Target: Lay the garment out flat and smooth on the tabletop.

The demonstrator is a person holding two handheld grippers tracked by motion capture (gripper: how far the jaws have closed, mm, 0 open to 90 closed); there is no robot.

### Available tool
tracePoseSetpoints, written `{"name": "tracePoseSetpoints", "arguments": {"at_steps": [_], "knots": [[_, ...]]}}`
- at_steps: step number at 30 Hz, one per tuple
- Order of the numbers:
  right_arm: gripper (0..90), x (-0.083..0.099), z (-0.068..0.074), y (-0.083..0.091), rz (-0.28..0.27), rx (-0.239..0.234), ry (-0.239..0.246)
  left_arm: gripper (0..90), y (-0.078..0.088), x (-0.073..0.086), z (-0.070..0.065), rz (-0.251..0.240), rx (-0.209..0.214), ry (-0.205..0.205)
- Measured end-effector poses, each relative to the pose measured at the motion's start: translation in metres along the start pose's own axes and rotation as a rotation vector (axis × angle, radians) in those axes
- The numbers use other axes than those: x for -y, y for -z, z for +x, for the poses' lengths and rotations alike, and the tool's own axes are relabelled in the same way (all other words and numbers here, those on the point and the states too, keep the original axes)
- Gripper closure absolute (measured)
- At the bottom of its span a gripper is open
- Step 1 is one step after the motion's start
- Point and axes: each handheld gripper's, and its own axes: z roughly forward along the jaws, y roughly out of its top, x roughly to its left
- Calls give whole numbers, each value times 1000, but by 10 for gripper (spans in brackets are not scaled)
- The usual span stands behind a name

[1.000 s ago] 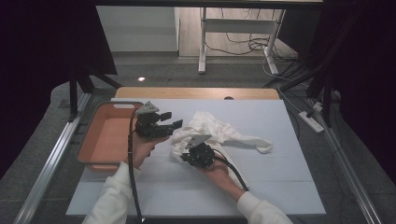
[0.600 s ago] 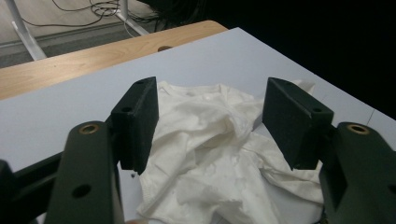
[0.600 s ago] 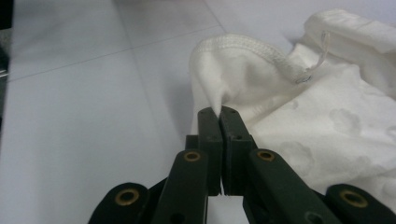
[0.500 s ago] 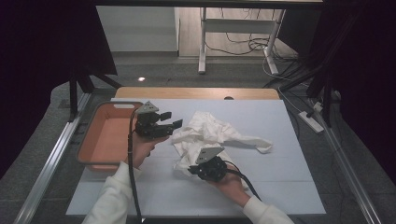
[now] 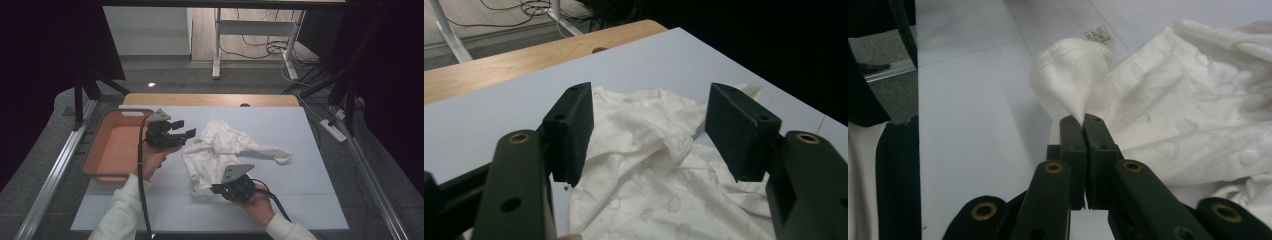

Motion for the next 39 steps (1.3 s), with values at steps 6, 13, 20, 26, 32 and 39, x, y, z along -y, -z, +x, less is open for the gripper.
{"name": "tracePoseSetpoints", "arguments": {"at_steps": [6,13,20,26,32,39], "knots": [[881,1,9,-3,21,-29,7,358,-1,0,0,6,0,-2],[881,2,22,-5,40,-63,26,359,-1,1,1,5,0,4],[881,5,32,0,49,-102,27,359,-1,1,0,8,3,-3],[881,6,48,4,53,-139,44,359,-3,1,-2,17,6,-11],[878,9,58,3,58,-162,63,358,-4,2,-3,19,6,-11],[572,5,50,18,-23,-104,17,358,-8,2,-6,31,7,-17]]}}
